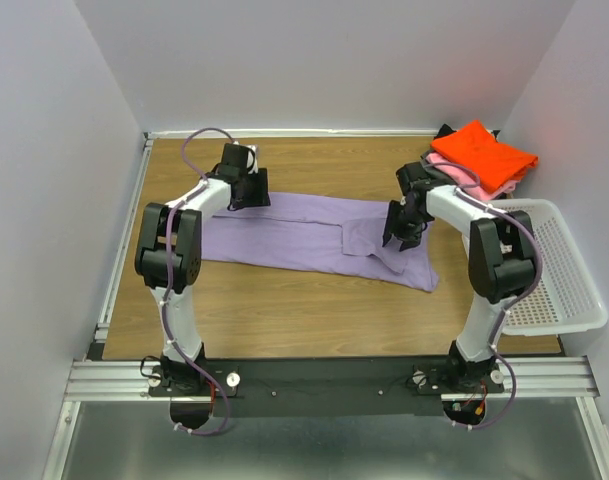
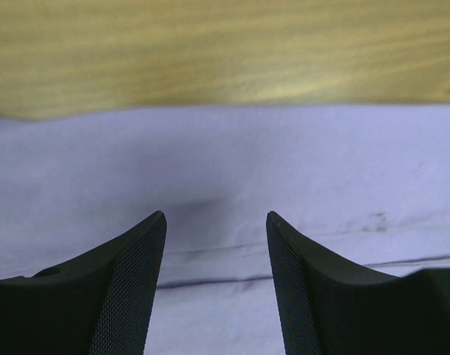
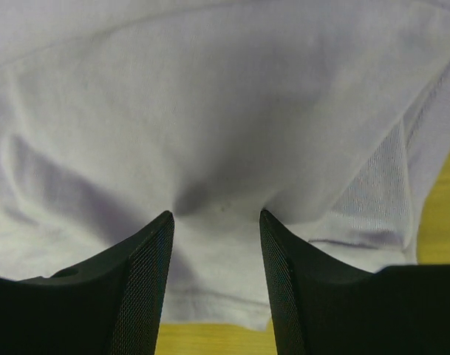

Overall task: Fold and stack the t-shirts
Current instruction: Fold the tshirt

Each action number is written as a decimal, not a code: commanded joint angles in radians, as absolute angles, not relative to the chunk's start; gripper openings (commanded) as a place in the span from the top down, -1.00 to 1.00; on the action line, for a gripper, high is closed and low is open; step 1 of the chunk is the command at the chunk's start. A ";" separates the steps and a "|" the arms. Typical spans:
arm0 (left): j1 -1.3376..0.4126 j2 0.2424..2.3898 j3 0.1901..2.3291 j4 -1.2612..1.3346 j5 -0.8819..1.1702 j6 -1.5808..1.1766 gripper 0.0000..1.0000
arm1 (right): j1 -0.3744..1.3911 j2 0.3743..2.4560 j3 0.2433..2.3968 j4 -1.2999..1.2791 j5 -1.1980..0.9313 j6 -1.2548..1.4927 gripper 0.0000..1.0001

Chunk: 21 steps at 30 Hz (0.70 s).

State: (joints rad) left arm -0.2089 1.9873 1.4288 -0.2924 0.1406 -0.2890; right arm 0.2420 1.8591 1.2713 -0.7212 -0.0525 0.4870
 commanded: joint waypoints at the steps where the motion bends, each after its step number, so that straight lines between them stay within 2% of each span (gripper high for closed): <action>1: -0.204 2.005 1.339 -0.255 0.199 -0.304 -0.27 | 0.242 1.928 1.345 -0.718 0.024 0.471 -0.14; 11: -0.202 1.945 1.192 -0.275 0.094 -0.336 -0.27 | 0.241 2.137 1.523 -0.692 0.043 0.479 -0.15; 21: -0.204 1.836 1.062 -0.351 0.008 -0.414 -0.27 | 0.239 2.402 1.877 -0.696 0.011 0.446 -0.18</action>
State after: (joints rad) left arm -0.2043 1.8519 1.1358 -0.2008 0.0654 -0.3679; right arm 0.2417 2.2486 1.8118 -0.7441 0.0128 0.4648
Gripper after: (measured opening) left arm 0.634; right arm 0.583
